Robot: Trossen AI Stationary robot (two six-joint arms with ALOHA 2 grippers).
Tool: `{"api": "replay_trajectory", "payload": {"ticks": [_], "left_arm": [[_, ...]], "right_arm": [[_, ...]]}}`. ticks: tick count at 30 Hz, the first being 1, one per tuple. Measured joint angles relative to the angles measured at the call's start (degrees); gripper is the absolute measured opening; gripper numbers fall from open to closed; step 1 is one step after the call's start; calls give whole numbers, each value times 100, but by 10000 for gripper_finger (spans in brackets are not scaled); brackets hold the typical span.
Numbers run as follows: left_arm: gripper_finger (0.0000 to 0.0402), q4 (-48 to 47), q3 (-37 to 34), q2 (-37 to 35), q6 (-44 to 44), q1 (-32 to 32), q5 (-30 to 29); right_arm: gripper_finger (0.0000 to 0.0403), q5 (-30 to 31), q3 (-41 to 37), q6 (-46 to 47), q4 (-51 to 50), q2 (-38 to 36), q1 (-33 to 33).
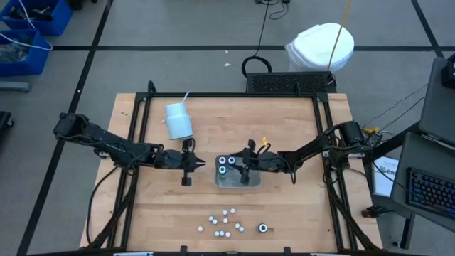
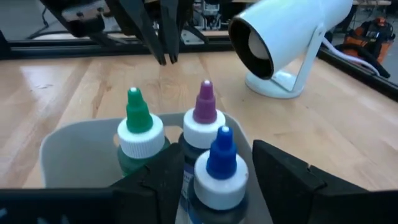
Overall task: Pick & Place food coloring
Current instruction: Put the large black food coloring bottle into the bin
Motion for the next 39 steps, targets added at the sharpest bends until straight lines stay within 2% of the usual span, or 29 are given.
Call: {"api": "replay_trajectory", "payload": {"ticks": [6,10,17,20,23,26,30,34,39], "left_arm": [[37,0,0,0,2,1,-2],[37,-6,0,0,2,1,-1],[37,-11,0,0,2,2,-2],[37,-11,0,0,2,0,-1],[37,-11,0,0,3,1,-2],[37,0,0,0,2,2,-2],[37,-1,0,0,2,2,-2],[37,3,0,0,-26,0,-3],[37,3,0,0,-28,2,-4]], "right_arm": [[198,-9,0,-434,44,-306,23],[201,-4,-7,-735,-384,-909,105],[202,96,-4,-1186,-2103,-2646,519],[203,449,79,-975,-3080,-3395,911],[203,844,126,-732,-3949,-3838,1396],[203,922,122,-284,-4666,-3939,1848],[203,907,121,129,-4751,-3725,2379],[203,886,120,80,-4496,-3446,2881],[203,891,120,-79,-3610,-3094,3316]]}}
